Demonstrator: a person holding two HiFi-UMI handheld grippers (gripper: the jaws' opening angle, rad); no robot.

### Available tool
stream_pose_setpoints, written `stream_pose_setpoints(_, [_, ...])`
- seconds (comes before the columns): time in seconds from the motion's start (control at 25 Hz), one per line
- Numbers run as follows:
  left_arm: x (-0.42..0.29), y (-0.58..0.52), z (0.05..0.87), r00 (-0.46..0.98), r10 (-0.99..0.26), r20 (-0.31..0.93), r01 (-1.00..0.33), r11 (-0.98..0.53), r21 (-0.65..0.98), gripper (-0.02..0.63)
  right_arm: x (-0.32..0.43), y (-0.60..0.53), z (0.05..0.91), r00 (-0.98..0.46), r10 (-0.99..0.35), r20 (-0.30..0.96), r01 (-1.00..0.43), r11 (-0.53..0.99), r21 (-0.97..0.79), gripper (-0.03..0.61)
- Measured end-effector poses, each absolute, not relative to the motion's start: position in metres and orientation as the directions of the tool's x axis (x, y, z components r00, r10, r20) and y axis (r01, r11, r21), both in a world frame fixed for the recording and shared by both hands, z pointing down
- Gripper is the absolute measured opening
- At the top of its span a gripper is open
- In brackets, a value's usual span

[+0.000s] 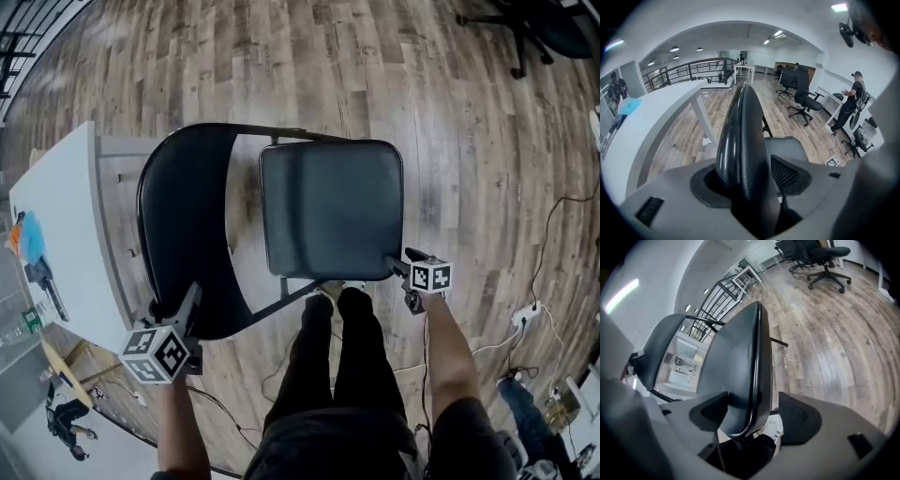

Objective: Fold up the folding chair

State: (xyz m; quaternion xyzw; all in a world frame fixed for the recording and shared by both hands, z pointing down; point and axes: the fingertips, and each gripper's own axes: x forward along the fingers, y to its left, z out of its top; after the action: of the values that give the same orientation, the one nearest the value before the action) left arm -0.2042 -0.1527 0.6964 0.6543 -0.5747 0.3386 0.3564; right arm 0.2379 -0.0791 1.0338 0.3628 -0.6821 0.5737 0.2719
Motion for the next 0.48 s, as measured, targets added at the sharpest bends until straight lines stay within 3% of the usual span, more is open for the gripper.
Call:
stream_pose_setpoints(0.2, [-0.205, -0.156, 0.705, 0.111, -0.515, 0.850, -0.993, -0.095, 0.071, 0.262, 0.211, -0.078, 1.055, -0.760, -0.134, 0.636, -0.644, 0.018, -0.765, 0.360])
stream_pose_setpoints(0.48, [-0.198, -0.153, 0.712, 0.120, -0.526, 0.842, -0.993, -0.070, 0.098, 0.221, 0.209, -0.079, 1.067, -0.802, -0.143, 0.580, -0.589, 0.031, -0.807, 0.360])
